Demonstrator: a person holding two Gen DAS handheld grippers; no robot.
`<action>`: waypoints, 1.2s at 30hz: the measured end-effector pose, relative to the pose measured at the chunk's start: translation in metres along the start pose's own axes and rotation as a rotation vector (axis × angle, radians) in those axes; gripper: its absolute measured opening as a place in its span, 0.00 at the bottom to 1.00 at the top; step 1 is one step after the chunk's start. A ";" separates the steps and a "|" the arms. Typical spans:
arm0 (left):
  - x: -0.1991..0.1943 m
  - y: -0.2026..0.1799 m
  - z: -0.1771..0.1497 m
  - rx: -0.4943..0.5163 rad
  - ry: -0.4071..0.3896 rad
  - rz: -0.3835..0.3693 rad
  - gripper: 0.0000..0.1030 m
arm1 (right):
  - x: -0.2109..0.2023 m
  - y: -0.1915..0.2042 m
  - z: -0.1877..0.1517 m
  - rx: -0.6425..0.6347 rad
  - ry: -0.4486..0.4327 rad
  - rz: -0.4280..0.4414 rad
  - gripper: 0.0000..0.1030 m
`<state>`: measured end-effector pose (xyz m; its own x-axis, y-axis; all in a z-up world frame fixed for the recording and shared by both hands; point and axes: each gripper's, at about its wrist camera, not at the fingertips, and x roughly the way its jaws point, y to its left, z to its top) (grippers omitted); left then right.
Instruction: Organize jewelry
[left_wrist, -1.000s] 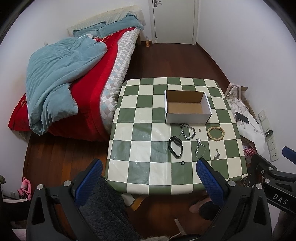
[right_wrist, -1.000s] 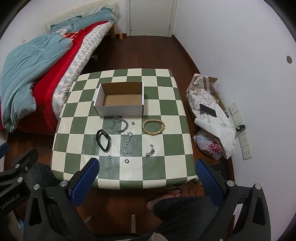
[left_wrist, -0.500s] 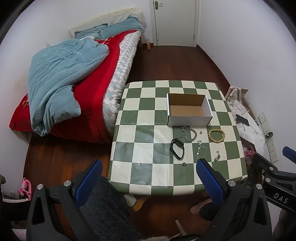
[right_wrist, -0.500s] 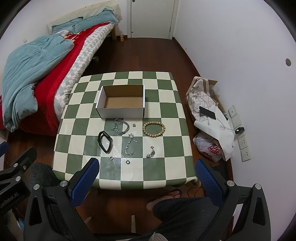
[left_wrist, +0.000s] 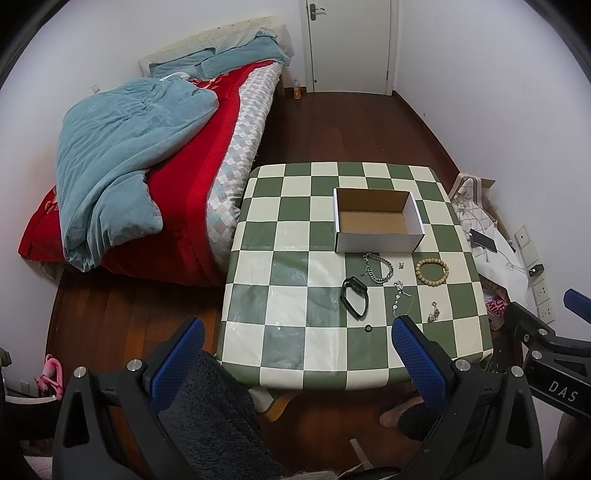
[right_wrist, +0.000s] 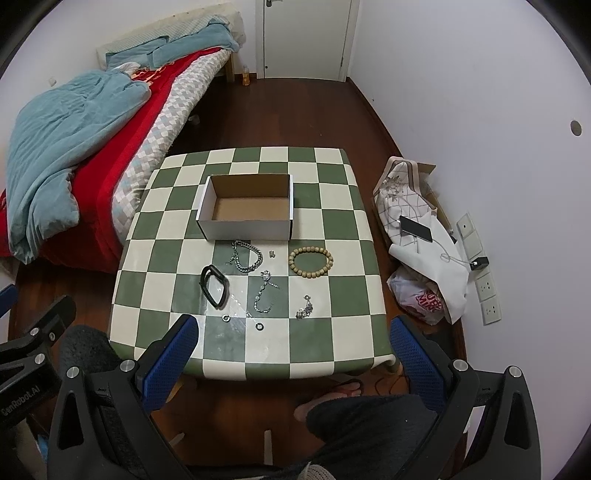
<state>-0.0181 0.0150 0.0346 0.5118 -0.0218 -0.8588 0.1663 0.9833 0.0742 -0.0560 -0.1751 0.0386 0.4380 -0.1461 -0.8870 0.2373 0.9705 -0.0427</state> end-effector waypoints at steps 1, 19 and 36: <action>-0.001 0.000 0.001 -0.001 -0.003 0.000 1.00 | -0.001 0.001 0.000 0.000 -0.001 0.000 1.00; -0.011 0.000 0.003 -0.001 -0.021 -0.004 1.00 | -0.006 0.002 0.003 0.001 -0.012 0.001 1.00; 0.053 -0.013 0.011 0.017 -0.006 0.083 1.00 | 0.027 -0.019 0.005 0.096 -0.012 0.001 1.00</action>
<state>0.0164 -0.0010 -0.0066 0.5297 0.0583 -0.8462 0.1373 0.9786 0.1534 -0.0443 -0.1990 0.0179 0.4483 -0.1477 -0.8816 0.3187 0.9479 0.0032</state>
